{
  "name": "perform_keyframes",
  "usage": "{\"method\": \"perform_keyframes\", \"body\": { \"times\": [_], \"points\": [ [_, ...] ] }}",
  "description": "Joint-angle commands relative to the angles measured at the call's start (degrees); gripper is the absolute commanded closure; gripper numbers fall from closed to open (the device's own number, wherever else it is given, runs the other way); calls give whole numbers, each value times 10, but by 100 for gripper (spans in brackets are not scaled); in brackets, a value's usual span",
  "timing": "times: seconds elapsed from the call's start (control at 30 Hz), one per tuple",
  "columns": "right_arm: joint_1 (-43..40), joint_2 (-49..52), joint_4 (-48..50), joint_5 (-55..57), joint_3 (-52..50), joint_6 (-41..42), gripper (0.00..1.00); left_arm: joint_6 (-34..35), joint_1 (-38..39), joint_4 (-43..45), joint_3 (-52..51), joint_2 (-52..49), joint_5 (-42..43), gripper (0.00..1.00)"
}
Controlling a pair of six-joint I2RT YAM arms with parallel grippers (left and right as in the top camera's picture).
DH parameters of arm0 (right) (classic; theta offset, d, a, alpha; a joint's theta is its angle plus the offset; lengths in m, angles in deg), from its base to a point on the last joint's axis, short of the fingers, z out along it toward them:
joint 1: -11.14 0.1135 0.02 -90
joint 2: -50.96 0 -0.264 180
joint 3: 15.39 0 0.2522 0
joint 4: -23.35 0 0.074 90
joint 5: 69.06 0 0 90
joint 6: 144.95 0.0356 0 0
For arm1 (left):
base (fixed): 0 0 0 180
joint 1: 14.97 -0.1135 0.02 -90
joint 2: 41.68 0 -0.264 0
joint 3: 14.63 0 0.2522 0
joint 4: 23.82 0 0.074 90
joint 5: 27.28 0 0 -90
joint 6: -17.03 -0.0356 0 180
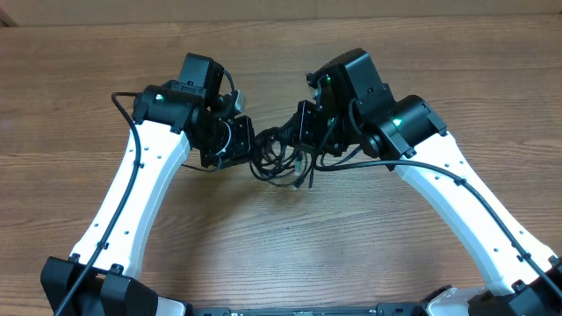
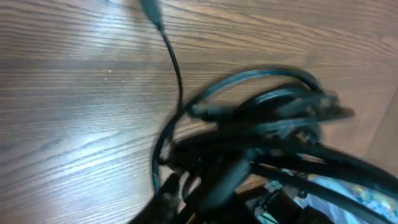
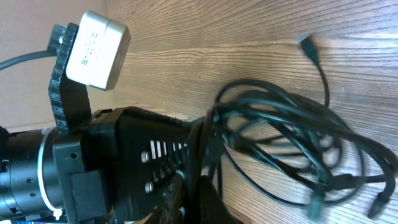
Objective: Untangle cables
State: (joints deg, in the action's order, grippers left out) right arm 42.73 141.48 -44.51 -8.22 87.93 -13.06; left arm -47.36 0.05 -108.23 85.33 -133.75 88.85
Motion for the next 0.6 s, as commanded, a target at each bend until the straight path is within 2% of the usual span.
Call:
{"method": "perform_keyframes", "body": {
  "times": [0.0, 0.1, 0.33, 0.57],
  "points": [
    [3, -5, 4, -9, 5, -6, 96, 26, 0, 0, 5, -13, -42, 86],
    [3, -5, 4, -9, 5, -6, 96, 27, 0, 0, 5, -26, -45, 96],
    [3, -5, -14, 34, 5, -6, 96, 27, 0, -9, 5, -64, -45, 96],
    [3, -5, -68, 177, 5, 1, 96, 20, -1, -20, 11, -71, -34, 96]
  ]
}}
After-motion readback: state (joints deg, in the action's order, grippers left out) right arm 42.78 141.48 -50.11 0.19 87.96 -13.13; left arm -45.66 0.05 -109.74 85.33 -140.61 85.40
